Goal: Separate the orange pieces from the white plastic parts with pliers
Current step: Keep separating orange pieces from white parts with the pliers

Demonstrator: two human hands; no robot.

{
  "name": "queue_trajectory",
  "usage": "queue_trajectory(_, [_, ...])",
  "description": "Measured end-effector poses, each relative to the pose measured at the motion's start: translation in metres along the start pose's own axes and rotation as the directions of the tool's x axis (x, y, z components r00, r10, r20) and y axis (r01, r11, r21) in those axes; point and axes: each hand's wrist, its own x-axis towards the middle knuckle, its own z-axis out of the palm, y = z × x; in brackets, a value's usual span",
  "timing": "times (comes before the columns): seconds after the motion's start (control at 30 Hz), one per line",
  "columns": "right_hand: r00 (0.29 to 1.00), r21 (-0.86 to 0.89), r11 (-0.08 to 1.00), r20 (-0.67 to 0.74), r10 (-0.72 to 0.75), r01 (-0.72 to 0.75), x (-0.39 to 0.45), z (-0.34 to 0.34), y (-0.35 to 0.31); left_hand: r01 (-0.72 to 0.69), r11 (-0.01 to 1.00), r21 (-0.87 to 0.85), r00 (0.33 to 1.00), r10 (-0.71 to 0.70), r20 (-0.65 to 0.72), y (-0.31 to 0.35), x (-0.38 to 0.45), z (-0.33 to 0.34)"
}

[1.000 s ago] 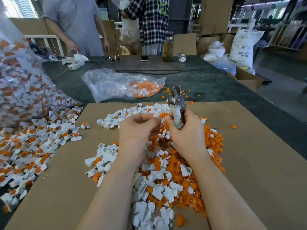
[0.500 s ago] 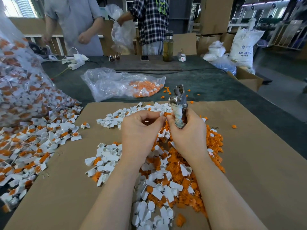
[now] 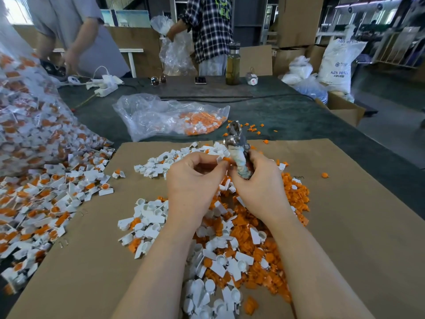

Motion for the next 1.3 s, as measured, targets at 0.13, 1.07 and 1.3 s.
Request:
queue_trajectory(0.13, [0.995, 0.049, 0.998, 0.091, 0.03, -0.035, 0.001, -0.005, 0.0, 0.03, 0.999, -0.032, 0.999, -0.031, -0.018, -0.002, 0.002, -0.002])
queue_trajectory(1.07, [0.892, 0.012, 0.999, 0.452, 0.022, -0.031, -0.002, -0.021, -0.002, 0.045, 0.927, -0.371, 0.998, -0.03, 0.047, 0.0, 0.007, -0.013])
queue_trajectory(1.3, [0.908, -0.03, 0.999, 0.419, 0.002, 0.012, -0.002, -0.016, 0.0, 0.02, 0.931, -0.364, 0.999, -0.008, 0.034, 0.0, 0.007, -0.013])
